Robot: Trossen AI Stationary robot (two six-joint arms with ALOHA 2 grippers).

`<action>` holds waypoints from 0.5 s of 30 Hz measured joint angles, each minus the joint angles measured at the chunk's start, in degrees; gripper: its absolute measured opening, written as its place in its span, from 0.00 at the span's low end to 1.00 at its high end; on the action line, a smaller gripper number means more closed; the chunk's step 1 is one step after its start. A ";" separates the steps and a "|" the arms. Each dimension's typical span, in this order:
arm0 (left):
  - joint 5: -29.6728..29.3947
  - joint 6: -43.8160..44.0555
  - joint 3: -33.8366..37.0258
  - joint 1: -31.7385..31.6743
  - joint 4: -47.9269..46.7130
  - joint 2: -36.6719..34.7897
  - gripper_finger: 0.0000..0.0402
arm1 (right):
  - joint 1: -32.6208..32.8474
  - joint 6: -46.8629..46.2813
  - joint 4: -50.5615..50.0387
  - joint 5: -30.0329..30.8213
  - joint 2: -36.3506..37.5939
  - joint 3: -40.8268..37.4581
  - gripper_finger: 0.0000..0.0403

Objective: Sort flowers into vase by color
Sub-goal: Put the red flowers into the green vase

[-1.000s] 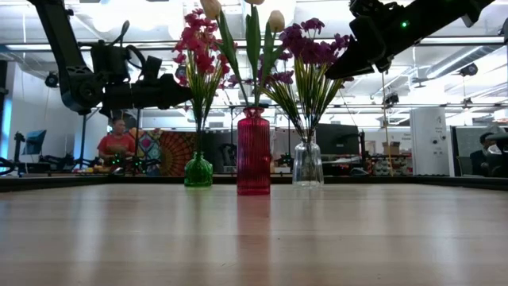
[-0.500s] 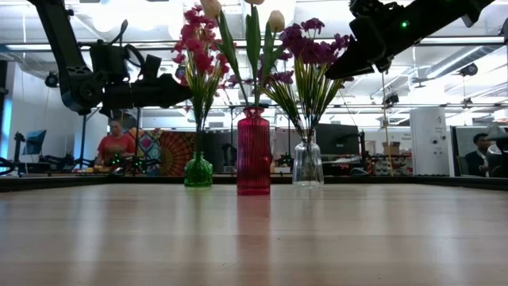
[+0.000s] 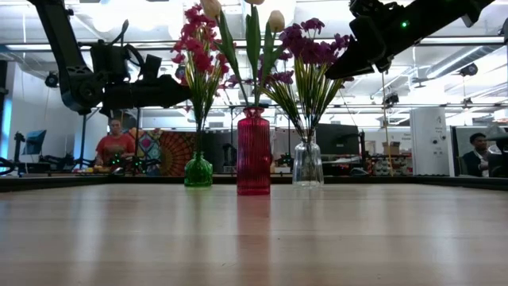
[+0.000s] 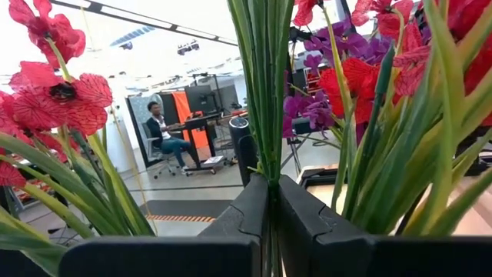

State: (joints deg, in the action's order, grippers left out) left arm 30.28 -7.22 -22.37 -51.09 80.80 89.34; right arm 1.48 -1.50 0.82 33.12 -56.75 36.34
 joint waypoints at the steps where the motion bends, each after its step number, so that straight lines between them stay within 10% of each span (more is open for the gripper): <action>1: 0.02 0.00 -0.02 0.00 -0.03 0.00 0.00 | 0.00 0.00 -0.02 -0.02 0.00 0.02 0.32; 15: 0.00 0.02 -0.11 0.00 -1.08 -0.02 0.00 | 0.00 0.00 -0.02 -0.02 0.00 0.01 0.32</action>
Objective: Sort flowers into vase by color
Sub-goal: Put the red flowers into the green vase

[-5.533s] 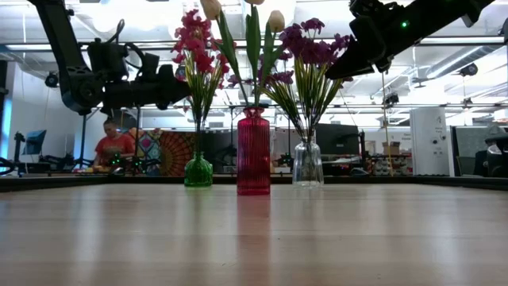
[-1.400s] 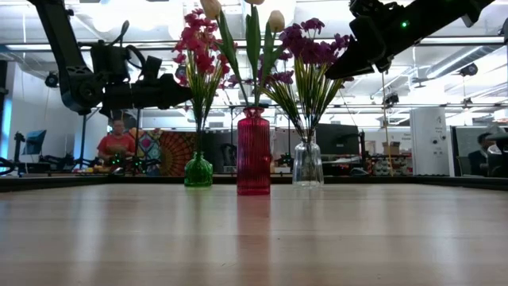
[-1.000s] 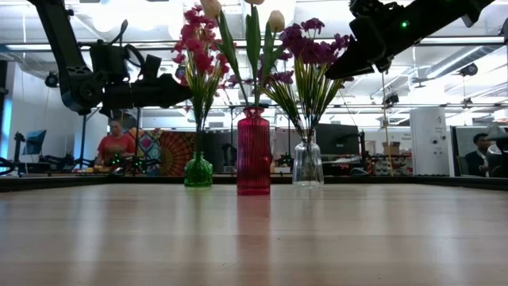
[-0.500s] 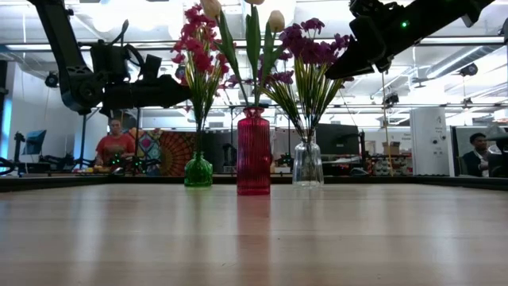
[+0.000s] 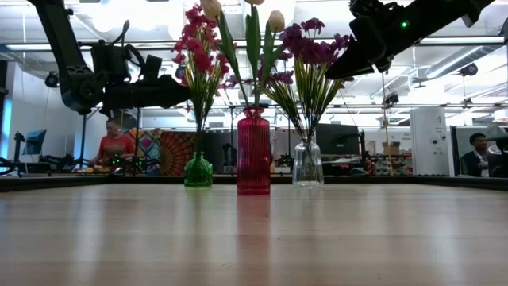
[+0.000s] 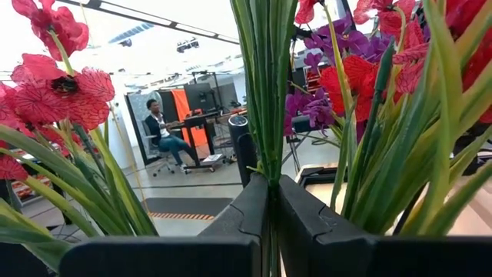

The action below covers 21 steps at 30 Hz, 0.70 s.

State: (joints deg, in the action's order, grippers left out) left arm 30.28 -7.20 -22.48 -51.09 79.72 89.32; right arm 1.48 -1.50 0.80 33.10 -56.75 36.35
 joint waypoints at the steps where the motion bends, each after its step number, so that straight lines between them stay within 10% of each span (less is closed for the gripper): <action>1: 0.00 0.00 0.00 0.00 -0.01 0.00 0.00 | 0.00 0.00 0.00 0.01 0.00 0.00 0.32; 21: -1.18 3.69 -0.28 -0.01 1.85 -0.11 0.00 | 0.00 0.02 -0.02 0.04 0.00 0.01 0.32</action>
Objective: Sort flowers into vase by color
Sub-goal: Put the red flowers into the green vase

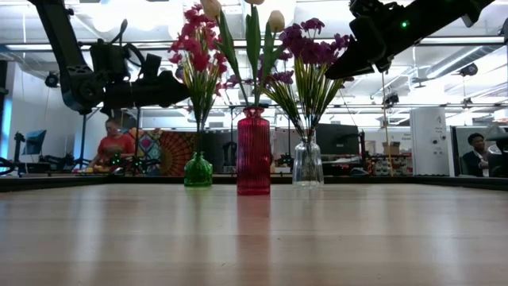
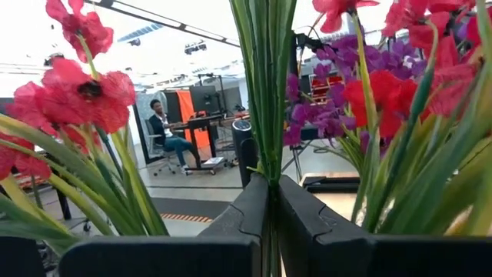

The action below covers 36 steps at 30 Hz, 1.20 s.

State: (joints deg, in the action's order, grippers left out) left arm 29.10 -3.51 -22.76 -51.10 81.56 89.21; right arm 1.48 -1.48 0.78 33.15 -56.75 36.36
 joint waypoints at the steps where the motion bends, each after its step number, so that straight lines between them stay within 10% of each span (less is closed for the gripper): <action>1: -0.04 0.13 -0.09 -0.01 0.06 -0.02 0.00 | 0.00 -0.01 0.00 0.00 0.00 0.00 0.32; 36: 0.07 -3.13 -0.11 0.01 -1.60 -0.24 0.00 | 0.00 0.13 -0.02 0.00 0.00 -0.01 0.32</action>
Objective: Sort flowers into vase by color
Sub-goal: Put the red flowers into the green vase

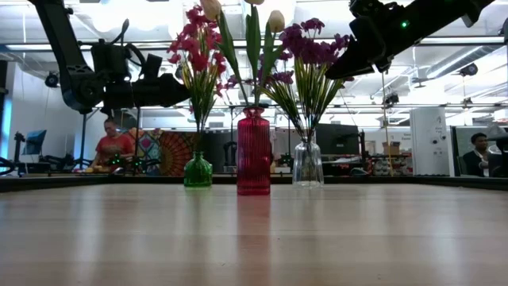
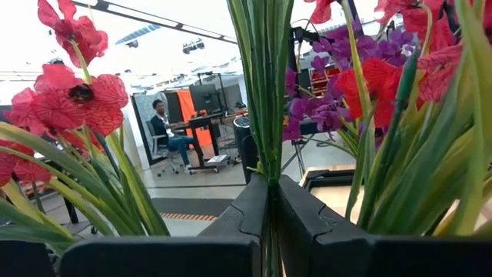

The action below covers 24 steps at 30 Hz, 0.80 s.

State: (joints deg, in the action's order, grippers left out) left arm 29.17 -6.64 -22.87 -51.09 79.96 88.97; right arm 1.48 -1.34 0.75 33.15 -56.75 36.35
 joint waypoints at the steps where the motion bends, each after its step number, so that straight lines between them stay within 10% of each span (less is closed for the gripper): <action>1: 0.00 -0.04 0.00 0.00 0.00 -0.01 0.00 | 0.00 0.06 0.02 0.00 0.00 -0.01 0.32; 24: 0.00 -0.22 0.07 0.00 -0.09 0.02 0.00 | 0.00 0.96 0.11 1.84 -0.02 0.01 0.32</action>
State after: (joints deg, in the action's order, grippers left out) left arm 29.16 -6.85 -22.81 -51.09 79.88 88.99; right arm 1.48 -0.38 0.86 34.98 -56.77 36.36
